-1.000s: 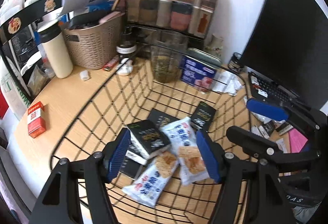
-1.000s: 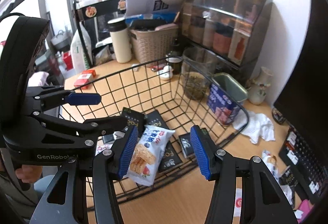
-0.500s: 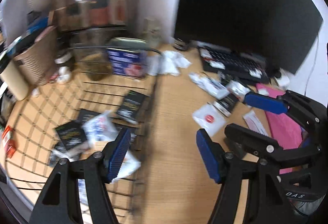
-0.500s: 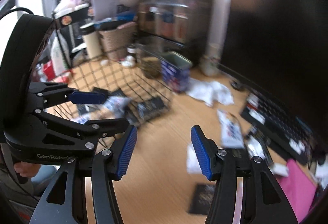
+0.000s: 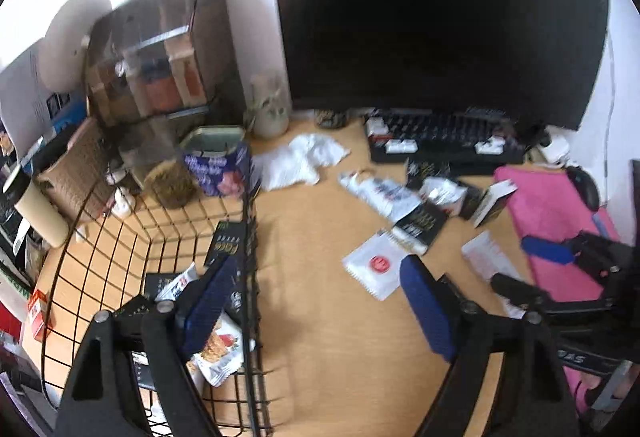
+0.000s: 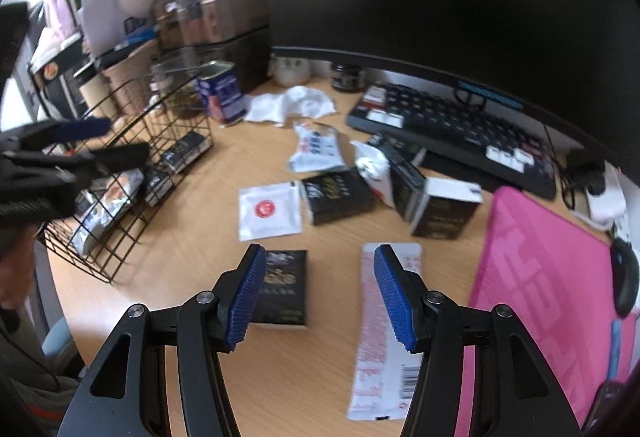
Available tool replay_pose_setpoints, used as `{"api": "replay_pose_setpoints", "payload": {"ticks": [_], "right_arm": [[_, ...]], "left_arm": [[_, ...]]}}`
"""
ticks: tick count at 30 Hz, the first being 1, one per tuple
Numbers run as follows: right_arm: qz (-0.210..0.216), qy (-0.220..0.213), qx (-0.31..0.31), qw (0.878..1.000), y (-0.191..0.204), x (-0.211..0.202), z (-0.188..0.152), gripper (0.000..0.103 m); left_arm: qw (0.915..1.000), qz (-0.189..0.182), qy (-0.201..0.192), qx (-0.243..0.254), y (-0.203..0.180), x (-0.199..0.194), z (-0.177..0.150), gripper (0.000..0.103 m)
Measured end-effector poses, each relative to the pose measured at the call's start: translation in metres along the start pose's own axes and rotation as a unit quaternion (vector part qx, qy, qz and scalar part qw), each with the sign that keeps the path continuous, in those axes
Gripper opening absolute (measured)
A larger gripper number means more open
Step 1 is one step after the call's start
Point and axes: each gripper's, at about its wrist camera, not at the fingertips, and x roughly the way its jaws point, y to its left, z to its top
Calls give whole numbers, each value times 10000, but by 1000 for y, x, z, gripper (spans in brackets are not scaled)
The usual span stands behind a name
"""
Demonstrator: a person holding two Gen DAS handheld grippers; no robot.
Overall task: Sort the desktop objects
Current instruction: 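Move both open tools back over the items on the desk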
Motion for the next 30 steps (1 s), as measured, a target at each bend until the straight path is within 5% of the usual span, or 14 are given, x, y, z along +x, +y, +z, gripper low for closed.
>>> {"api": "replay_pose_setpoints", "payload": {"ticks": [4,6,14,30], "right_arm": [[-106,-22,65,9999,-9,-5,-4,55],[-241,-36,35,9997,-9,-7,-5,55],[-281,-47,51,9996,-14,-7,-9,57],[-304,85,-47,9995,-12,7,-7,57]], "left_arm": [[9950,-878,329,337,-38,13,-8,85],[9908,-1005,624,664,-59,27,-17,85],[9926,-638,914,490,-39,51,-20,85],[9909,-524,1233,82,-5,58,-47,84]]}}
